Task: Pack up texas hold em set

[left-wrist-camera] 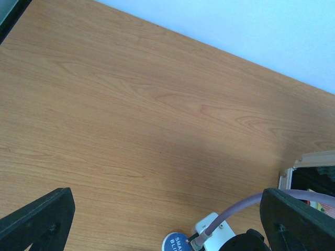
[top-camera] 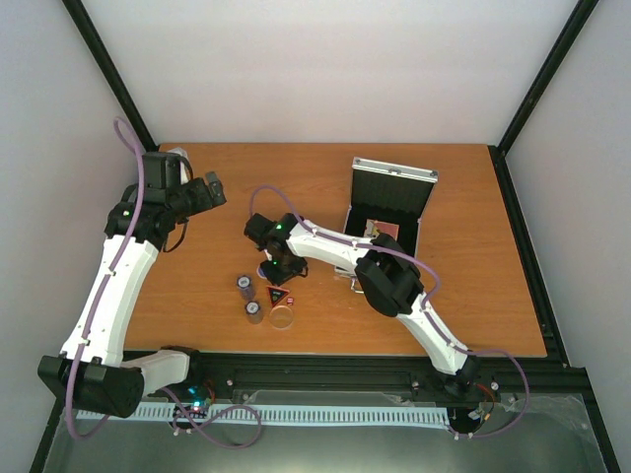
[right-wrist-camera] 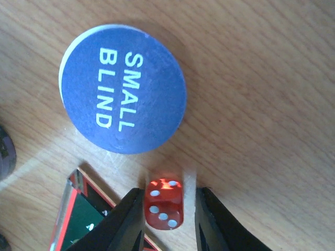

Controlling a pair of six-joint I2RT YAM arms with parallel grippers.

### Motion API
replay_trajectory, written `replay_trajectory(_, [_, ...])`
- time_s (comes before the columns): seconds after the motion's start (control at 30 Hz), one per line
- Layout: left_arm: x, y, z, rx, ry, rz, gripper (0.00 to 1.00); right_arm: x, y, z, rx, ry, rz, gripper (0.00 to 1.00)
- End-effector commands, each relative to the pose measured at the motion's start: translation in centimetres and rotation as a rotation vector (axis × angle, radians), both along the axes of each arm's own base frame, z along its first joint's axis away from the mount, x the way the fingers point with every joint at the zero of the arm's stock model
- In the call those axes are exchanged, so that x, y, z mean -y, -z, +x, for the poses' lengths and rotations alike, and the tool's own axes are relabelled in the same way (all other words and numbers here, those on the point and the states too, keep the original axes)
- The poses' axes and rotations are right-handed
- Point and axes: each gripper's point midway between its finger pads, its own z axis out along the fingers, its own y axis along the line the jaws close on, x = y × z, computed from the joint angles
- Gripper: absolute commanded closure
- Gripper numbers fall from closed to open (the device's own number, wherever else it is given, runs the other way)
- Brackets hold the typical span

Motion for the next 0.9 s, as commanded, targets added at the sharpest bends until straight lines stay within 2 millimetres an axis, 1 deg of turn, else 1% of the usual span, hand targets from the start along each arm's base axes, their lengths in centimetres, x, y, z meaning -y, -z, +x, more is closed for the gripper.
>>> replay_trajectory(0.0, [-0.3, -0.2, -0.2, 0.004, -0.002, 0.015, 0.00, 0.1, 0.6, -0.3, 0.001, -0.023, -0.036, 0.74])
replay_trajectory(0.13, [-0.3, -0.2, -0.3, 0.003, -0.002, 0.017, 0.00, 0.4, 0.3, -0.2, 0.011, -0.022, -0.045, 0.77])
replay_trajectory(0.23, [-0.4, -0.2, -0.3, 0.003, -0.004, 0.020, 0.00, 0.6, -0.2, 0.1, 0.031, -0.020, -0.052, 0.80])
replay_trajectory(0.4, [-0.5, -0.1, -0.4, 0.003, -0.005, 0.020, 0.00, 1.4, -2.0, 1.3, 0.092, -0.004, -0.067, 0.86])
replay_trajectory(0.57, [-0.5, 0.0, -0.5, -0.001, -0.005, 0.021, 0.00, 2.7, -4.6, 2.4, 0.138, 0.024, -0.067, 0.87])
replay_trajectory(0.63, [-0.4, 0.1, -0.5, -0.004, -0.001, 0.021, 0.00, 3.5, -6.1, 2.9, 0.160, 0.043, -0.061, 0.87])
replay_trajectory(0.8, [-0.3, 0.4, -0.5, -0.009, 0.003, 0.019, 0.00, 5.7, -9.6, 4.2, 0.197, 0.108, -0.026, 0.87])
replay_trajectory(0.87, [-0.3, 0.4, -0.5, -0.012, 0.004, 0.018, 0.00, 7.0, -10.6, 4.4, 0.200, 0.133, -0.027, 0.87])
